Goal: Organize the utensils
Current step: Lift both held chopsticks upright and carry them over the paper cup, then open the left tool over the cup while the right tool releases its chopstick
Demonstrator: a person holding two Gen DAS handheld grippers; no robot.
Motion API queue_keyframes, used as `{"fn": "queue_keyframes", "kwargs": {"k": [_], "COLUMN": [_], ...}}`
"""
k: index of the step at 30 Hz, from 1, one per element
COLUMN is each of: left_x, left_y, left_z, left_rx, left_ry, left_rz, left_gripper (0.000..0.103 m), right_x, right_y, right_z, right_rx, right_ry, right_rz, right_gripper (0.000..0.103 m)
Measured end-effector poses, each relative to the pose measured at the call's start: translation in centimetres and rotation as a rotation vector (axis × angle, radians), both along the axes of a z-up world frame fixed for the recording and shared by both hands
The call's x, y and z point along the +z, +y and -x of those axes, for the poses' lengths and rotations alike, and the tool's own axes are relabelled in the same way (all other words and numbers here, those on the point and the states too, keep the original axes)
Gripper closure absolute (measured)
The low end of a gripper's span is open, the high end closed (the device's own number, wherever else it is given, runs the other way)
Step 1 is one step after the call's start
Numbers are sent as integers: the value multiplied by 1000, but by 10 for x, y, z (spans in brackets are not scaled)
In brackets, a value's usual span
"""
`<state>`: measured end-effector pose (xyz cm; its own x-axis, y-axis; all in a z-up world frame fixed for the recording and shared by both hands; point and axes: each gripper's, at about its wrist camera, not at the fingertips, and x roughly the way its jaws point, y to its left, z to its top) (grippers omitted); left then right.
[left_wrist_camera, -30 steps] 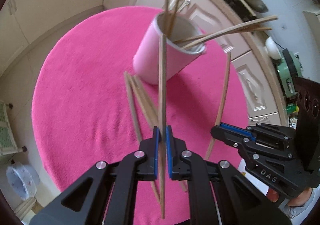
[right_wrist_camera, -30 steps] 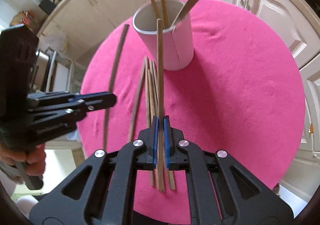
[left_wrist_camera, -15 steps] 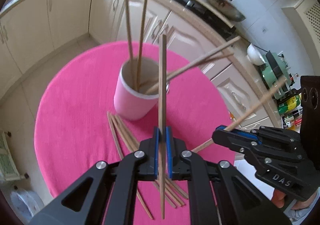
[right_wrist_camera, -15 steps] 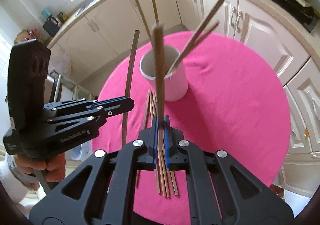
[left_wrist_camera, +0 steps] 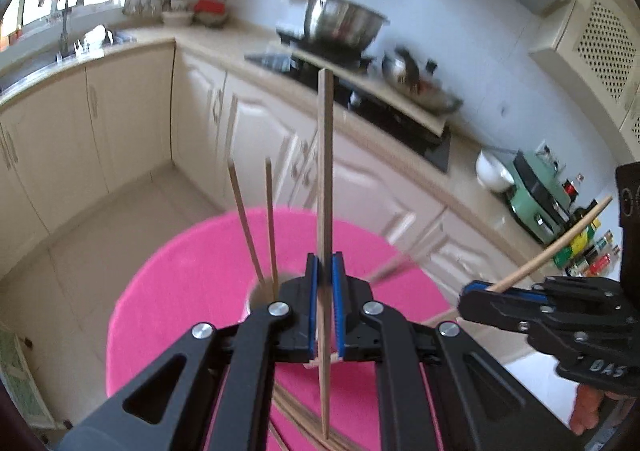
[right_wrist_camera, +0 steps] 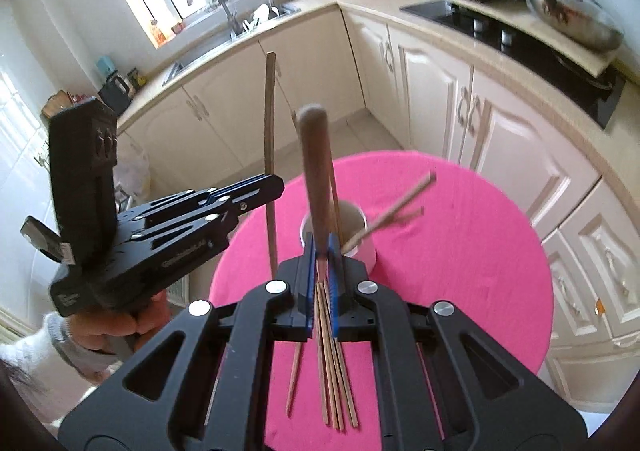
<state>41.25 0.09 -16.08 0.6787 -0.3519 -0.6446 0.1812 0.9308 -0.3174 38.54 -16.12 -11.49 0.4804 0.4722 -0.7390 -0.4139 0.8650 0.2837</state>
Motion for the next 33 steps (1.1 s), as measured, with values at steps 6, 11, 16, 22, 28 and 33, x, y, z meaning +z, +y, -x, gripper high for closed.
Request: {"fn": "queue_keyframes", "kwargs": {"k": [6,11,16,22,28,33], "left_x": [20,27,17,-9,-32,-42], "left_y": [2,3,9,8,-1,0], "left_z": [-19,-33,-48,-59,-60,-61], "left_rx": [24,52,94,119,124,122], "left_ry": [-98,-179,-217,-198,-210,-195], "left_rz": [-8,-19,-24,-17,-90,-97], "left_gripper": [96,96,96,96,96,96], "right_x": [22,25,21,7,-6,-13], "right_y": [8,16,22,28,31,32], "right_z": [-15,-29,-43,-54,-57,-61], "right_rx": [-1,-5,-23,-30,-36,-39], "right_ry": [-48,-62,-65,-51,-47,-39], "right_rz": [4,30,72,108,144,146], "right_gripper": [97,97,97,97,97,97]}}
